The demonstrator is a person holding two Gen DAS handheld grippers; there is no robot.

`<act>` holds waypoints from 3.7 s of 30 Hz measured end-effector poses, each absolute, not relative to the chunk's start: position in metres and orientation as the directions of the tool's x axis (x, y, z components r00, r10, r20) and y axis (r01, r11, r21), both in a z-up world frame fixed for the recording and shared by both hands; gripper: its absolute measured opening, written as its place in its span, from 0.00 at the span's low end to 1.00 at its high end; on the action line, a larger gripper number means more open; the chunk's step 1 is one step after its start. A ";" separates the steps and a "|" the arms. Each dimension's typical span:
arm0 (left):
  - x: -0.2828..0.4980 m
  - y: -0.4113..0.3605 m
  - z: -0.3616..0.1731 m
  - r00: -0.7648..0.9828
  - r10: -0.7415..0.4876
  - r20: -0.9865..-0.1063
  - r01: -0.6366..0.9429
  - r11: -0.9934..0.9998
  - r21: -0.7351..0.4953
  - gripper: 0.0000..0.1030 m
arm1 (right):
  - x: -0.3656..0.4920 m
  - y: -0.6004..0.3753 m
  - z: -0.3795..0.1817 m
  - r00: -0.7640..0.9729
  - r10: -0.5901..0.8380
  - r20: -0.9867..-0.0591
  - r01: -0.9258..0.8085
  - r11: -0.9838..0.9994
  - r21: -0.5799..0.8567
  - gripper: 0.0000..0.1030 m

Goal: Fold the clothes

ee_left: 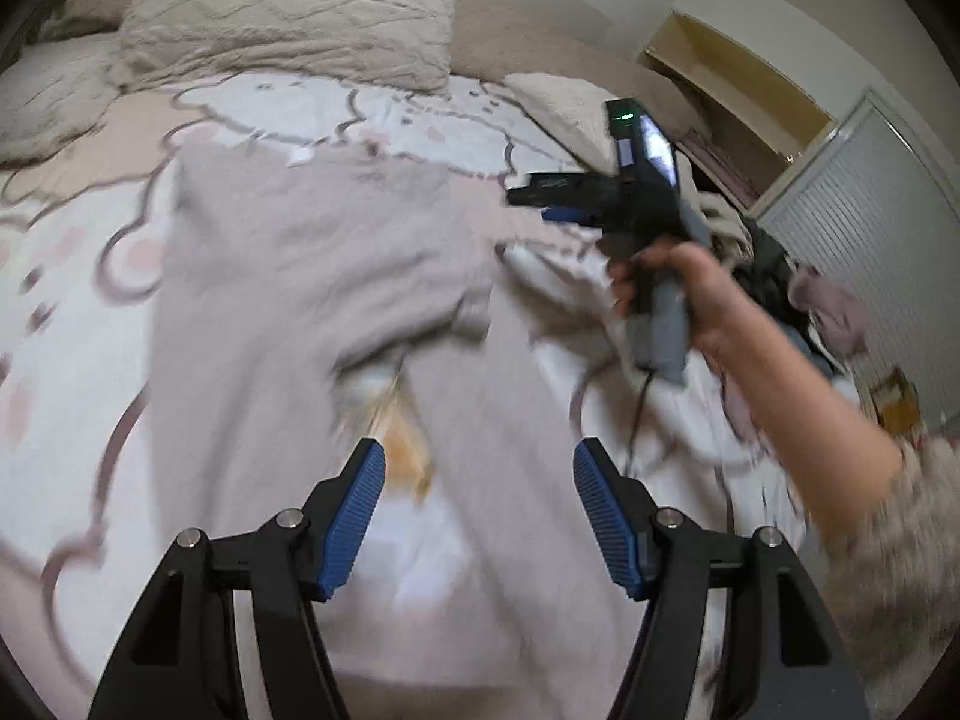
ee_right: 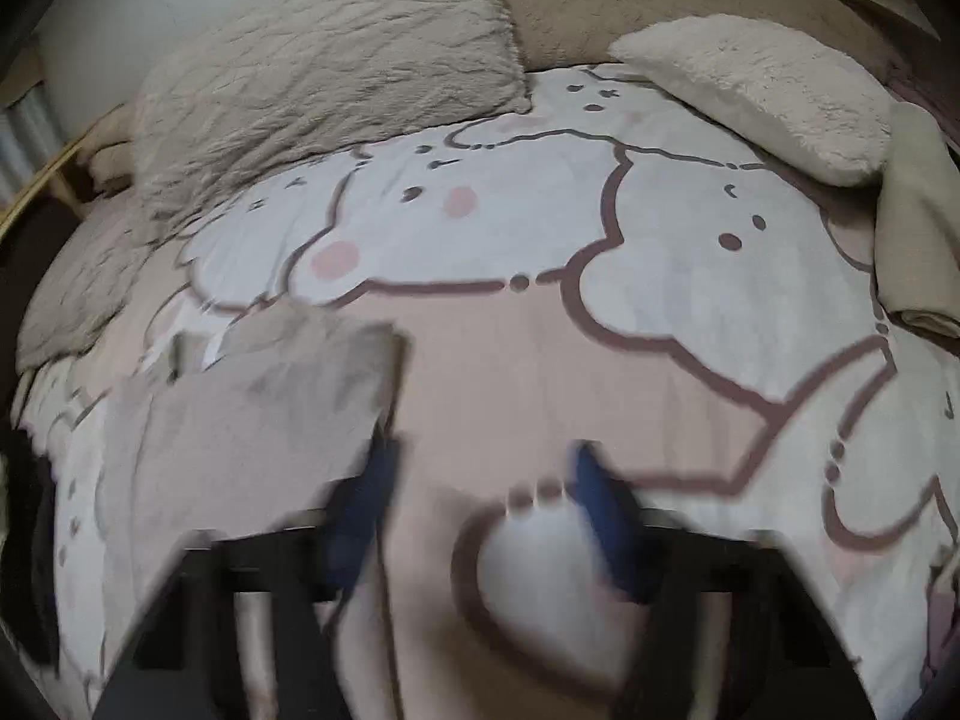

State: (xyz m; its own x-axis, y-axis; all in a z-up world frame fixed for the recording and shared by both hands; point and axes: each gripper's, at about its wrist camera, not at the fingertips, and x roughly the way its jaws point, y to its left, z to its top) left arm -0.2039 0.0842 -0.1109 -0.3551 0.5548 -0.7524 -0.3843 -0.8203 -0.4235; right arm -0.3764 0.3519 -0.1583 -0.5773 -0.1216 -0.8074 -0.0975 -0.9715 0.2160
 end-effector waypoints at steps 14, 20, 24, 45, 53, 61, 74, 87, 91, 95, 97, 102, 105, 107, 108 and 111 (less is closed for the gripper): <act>-0.055 0.005 -0.136 -0.353 0.390 -0.851 -0.354 -0.897 -0.264 0.63 | -0.284 0.282 -0.180 -0.456 -0.312 -0.834 -0.081 -0.918 0.388 0.37; -0.022 0.002 -0.150 -0.360 0.420 -0.833 -0.403 -0.875 -0.267 0.63 | -0.188 0.236 -0.163 -0.327 -0.635 -0.700 0.072 -0.756 0.651 0.70; -0.006 -0.013 -0.144 -0.390 0.478 -0.787 -0.393 -0.859 -0.327 0.63 | -0.125 0.200 -0.202 -0.098 -0.773 -0.627 0.036 -0.633 0.774 0.54; -0.002 -0.047 -0.131 -0.489 0.458 -0.742 -0.335 -0.885 -0.325 0.63 | -0.051 0.185 -0.146 -0.208 -0.710 -0.673 0.198 -0.704 0.682 0.04; -0.006 0.005 -0.179 -0.392 0.286 -0.874 -0.429 -0.898 -0.102 0.63 | -0.043 0.195 -0.215 -0.113 -0.642 -0.758 0.042 -0.765 0.642 0.04; -0.005 -0.029 -0.166 -0.396 0.387 -0.833 -0.345 -0.903 -0.256 0.63 | -0.021 0.197 -0.213 -0.100 -0.743 -0.662 0.041 -0.667 0.744 0.52; -0.015 -0.005 -0.186 -0.165 0.475 -0.864 -0.288 -0.861 -0.418 0.57 | 0.007 0.194 -0.202 -0.075 -0.656 -0.751 0.172 -0.751 0.638 0.10; 0.003 -0.017 -0.183 -0.077 0.566 -0.821 -0.214 -0.814 -0.541 0.12 | 0.033 0.338 -0.180 -0.354 -0.501 -0.790 -0.102 -0.819 0.565 0.72; 0.003 -0.024 -0.187 -0.110 0.527 -0.842 -0.183 -0.844 -0.505 0.32 | 0.040 0.356 -0.206 -0.338 -0.547 -0.765 -0.177 -0.762 0.623 0.58; -0.003 -0.027 -0.182 -0.154 0.541 -0.827 -0.186 -0.838 -0.514 0.61 | 0.039 0.353 -0.218 -0.345 -0.661 -0.666 -0.166 -0.656 0.737 0.45; -0.010 -0.020 -0.187 -0.163 0.536 -0.829 -0.184 -0.842 -0.508 0.63 | 0.033 0.339 -0.227 -0.330 -0.693 -0.640 -0.172 -0.623 0.763 0.42; -0.021 -0.005 -0.194 -0.174 0.583 -0.794 -0.172 -0.812 -0.558 0.71 | 0.024 0.334 -0.235 -0.336 -0.715 -0.614 -0.193 -0.585 0.788 0.16; -0.021 0.005 -0.196 -0.108 0.652 -0.750 -0.174 -0.756 -0.632 0.19 | 0.026 0.326 -0.226 -0.341 -0.689 -0.639 -0.161 -0.627 0.762 0.09; -0.021 0.007 -0.194 -0.104 0.666 -0.738 -0.173 -0.743 -0.646 0.08 | 0.031 0.323 -0.211 -0.357 -0.680 -0.640 -0.114 -0.649 0.752 0.08; -0.021 0.005 -0.192 -0.108 0.685 -0.720 -0.165 -0.727 -0.667 0.08 | 0.032 0.322 -0.206 -0.364 -0.681 -0.635 -0.100 -0.649 0.754 0.08; -0.021 -0.001 -0.180 -0.126 0.728 -0.674 -0.161 -0.685 -0.710 0.08 | 0.032 0.323 -0.192 -0.380 -0.681 -0.626 -0.072 -0.653 0.754 0.08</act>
